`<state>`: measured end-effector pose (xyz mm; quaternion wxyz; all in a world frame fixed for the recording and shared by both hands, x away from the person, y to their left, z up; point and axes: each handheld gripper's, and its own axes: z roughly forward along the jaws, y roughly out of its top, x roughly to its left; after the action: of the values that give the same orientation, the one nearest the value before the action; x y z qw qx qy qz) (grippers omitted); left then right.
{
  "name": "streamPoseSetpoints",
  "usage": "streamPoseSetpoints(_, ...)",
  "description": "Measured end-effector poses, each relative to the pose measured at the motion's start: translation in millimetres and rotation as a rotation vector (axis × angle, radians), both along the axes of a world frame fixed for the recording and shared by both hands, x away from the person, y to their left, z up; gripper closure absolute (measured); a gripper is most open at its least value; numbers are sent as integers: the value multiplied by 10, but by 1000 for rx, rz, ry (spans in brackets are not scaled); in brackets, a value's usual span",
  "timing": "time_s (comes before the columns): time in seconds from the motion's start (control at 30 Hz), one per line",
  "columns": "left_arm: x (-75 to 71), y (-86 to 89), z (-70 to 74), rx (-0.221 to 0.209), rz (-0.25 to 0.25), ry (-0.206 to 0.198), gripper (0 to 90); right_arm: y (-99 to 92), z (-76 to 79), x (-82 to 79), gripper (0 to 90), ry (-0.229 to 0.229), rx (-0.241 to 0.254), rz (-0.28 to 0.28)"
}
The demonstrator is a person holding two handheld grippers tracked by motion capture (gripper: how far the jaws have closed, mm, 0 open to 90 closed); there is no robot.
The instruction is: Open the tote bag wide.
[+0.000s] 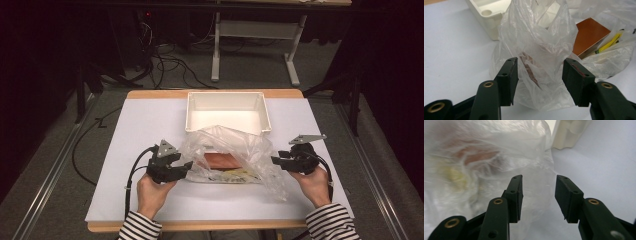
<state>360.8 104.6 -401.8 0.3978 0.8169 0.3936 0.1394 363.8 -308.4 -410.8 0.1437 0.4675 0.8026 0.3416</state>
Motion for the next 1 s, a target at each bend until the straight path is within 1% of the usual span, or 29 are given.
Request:
streamPoseSetpoints(0.03,12,-18,-8,5,3,1,493,-1,18,-37,579,-13,8,6)
streamPoseSetpoints(0.07,27,-36,-16,8,5,6,517,13,68,-148,579,-50,28,24)
streamPoseSetpoints(0.1,37,-45,-21,8,5,8,517,13,68,-148,579,-50,28,24)
streamPoseSetpoints(0.13,48,-59,-25,9,6,12,528,21,88,-188,578,-64,37,36)
streamPoseSetpoints(0.17,68,-90,-33,15,6,17,557,66,154,-297,567,-84,56,65)
streamPoseSetpoints(0.2,68,-90,-33,15,6,17,570,96,187,-348,560,-93,61,80)
streamPoseSetpoints(0.27,96,-137,-45,24,3,19,602,175,234,-434,552,-97,63,119)
streamPoseSetpoints(0.3,96,-137,-45,24,3,19,620,175,234,-434,552,-97,63,119)
streamPoseSetpoints(0.33,109,-166,-54,33,5,19,639,263,231,-497,551,-102,44,149)
streamPoseSetpoints(0.37,109,-166,-54,33,5,19,650,307,207,-517,550,-98,27,153)
streamPoseSetpoints(0.4,110,-174,-58,36,15,17,650,307,207,-517,550,-98,27,153)
streamPoseSetpoints(0.43,110,-180,-59,38,19,16,662,341,170,-522,540,-85,20,152)
streamPoseSetpoints(0.47,112,-183,-58,40,17,20,682,369,114,-511,528,-56,18,158)
streamPoseSetpoints(0.5,112,-186,-58,42,15,22,696,394,66,-496,516,-37,8,155)
streamPoseSetpoints(0.53,111,-189,-56,45,12,25,723,440,-26,-455,487,-20,-22,158)
streamPoseSetpoints(0.57,110,-194,-57,47,5,28,735,468,-75,-427,476,-6,-37,163)
streamPoseSetpoints(0.6,110,-194,-57,47,5,28,752,468,-75,-427,476,-6,-37,163)
streamPoseSetpoints(0.63,109,-196,-57,50,2,30,772,517,-167,-359,462,16,-79,167)
streamPoseSetpoints(0.67,108,-199,-60,53,0,30,772,517,-167,-359,462,16,-79,167)
streamPoseSetpoints(0.7,101,-201,-62,58,-7,28,807,547,-264,-277,467,39,-89,159)
streamPoseSetpoints(0.73,101,-201,-62,58,-7,28,826,547,-264,-277,467,39,-89,159)
streamPoseSetpoints(0.77,96,-199,-62,62,-14,27,826,551,-291,-253,498,50,-82,158)
streamPoseSetpoints(0.8,87,-204,-66,67,-16,22,856,560,-324,-226,571,68,-77,159)
streamPoseSetpoints(0.83,84,-201,-63,76,-19,14,878,571,-361,-195,641,92,-80,179)
streamPoseSetpoints(0.87,80,-196,-58,73,-26,14,893,591,-394,-174,791,107,-99,198)
streamPoseSetpoints(0.9,79,-193,-56,70,-26,13,895,591,-396,-170,828,113,-96,203)
streamPoseSetpoints(0.93,77,-186,-51,71,-27,12,897,582,-385,-170,860,107,-96,210)
streamPoseSetpoints(0.97,73,-179,-49,69,-27,9,898,570,-364,-178,876,94,-84,210)
streamPoseSetpoints(1.0,73,-179,-49,69,-27,9,898,570,-364,-178,876,94,-84,210)
